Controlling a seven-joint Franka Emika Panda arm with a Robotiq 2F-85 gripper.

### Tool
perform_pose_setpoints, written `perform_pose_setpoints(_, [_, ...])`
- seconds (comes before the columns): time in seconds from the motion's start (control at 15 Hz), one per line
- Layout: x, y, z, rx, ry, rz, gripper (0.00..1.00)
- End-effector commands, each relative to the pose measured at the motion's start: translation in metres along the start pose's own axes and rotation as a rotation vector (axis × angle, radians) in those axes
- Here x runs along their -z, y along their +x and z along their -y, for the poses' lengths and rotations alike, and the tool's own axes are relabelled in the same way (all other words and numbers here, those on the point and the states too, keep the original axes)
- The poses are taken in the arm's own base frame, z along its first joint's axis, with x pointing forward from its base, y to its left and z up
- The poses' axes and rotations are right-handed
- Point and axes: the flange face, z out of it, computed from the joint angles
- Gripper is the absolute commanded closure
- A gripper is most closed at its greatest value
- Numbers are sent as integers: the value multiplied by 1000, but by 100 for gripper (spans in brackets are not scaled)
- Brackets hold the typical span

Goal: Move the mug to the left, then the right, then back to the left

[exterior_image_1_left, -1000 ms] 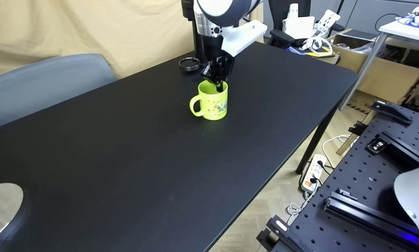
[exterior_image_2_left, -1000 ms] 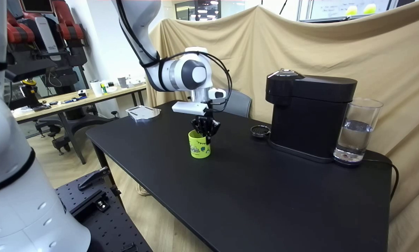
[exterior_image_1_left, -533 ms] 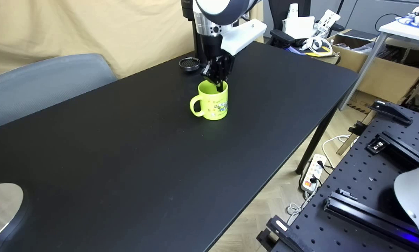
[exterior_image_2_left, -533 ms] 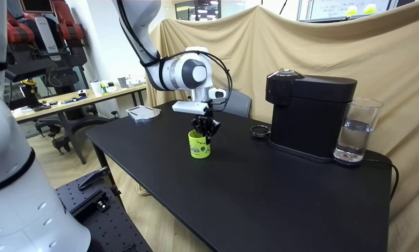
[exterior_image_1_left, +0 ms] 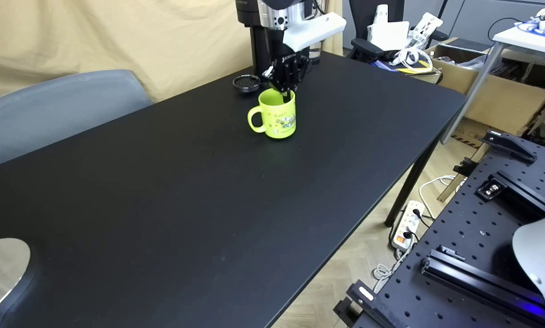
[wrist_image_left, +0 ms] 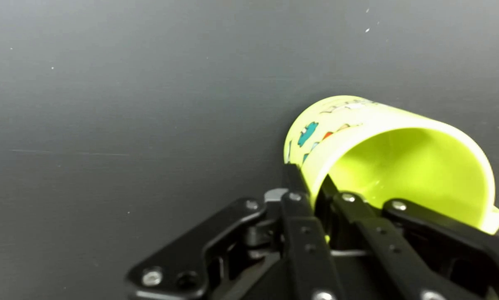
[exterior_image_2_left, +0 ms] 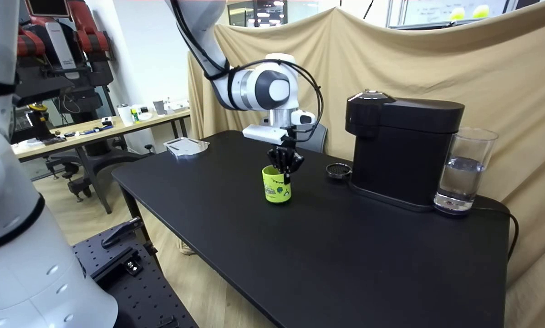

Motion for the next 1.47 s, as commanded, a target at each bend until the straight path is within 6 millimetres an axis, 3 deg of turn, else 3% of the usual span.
perform_pose_setpoints(0.0, [7,23,-22,-103,32,-33,97])
perform_pose_setpoints(0.53, [-11,39,-51,-212,71,-22,97])
perform_pose_setpoints(0.6, [-13,39,-53,-216,72,-19,64])
perform_pose_setpoints(0.73, [-11,42,-54,-217,70,-24,59])
perform_pose_setpoints(1.07, [5,41,-52,-195,59,-51,25])
perform_pose_setpoints(1.27, [24,36,-40,-132,42,-62,5])
perform_pose_setpoints(1.4, [43,30,-29,-70,11,-78,0])
